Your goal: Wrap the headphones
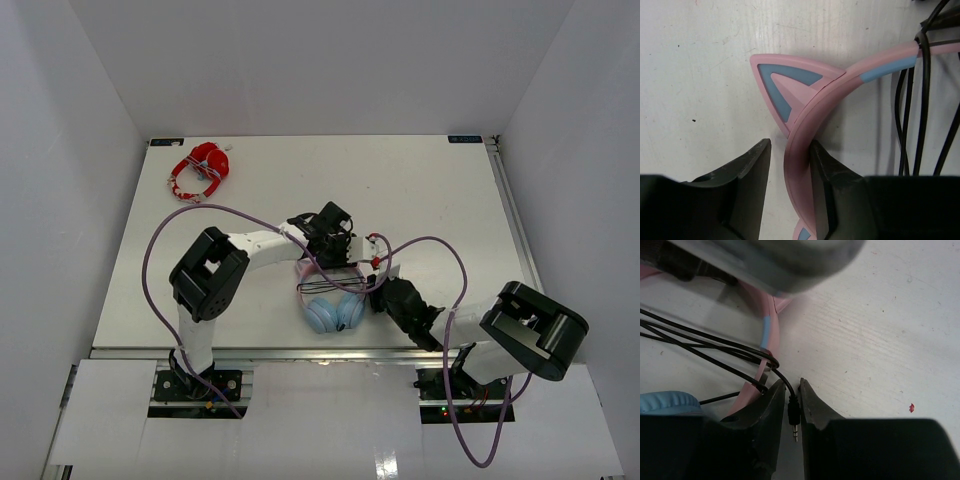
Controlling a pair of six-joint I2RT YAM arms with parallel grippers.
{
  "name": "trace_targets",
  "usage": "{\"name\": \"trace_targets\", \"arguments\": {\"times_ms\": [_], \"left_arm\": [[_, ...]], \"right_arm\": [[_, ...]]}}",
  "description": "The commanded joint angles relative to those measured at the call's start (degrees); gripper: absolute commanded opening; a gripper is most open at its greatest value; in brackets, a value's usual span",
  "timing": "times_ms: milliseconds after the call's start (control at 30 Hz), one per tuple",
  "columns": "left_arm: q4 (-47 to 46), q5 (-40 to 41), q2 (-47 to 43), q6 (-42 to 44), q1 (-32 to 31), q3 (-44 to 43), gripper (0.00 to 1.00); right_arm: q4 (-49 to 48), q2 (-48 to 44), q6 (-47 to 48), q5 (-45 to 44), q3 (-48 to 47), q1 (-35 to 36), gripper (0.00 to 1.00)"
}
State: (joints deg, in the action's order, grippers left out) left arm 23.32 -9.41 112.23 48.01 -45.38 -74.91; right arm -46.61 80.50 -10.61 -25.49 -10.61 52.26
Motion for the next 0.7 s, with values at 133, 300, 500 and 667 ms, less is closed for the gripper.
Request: {"name": "trace_targets", "arguments": {"times_ms": [133,300,500,667], "left_arm": [[-0.9,2.8,1.4,-0.8,1.4,0.0,0.55],[-2.5,1.3,-1.1,-1.2,1.7,1.2,0.61],[-3.0,0.1,-3.0,-1.5,1.6,1.9,0.67],[-3.3,0.4,-4.0,-1.7,1.7,2.3,0.92]], "right_arm": [[-2.7,-0.9,-0.2,-1.1,-0.5,-0.6,0.33],[1.8,-4.3,-0.6,-4.1,-1.2,-0.6,0.39],[5.4,-6.8,-0.3,-5.2,-2.4,-1.3,0.41],[6.4,-7.0,-0.3,-4.4,-2.9,-1.7,0.41]]}}
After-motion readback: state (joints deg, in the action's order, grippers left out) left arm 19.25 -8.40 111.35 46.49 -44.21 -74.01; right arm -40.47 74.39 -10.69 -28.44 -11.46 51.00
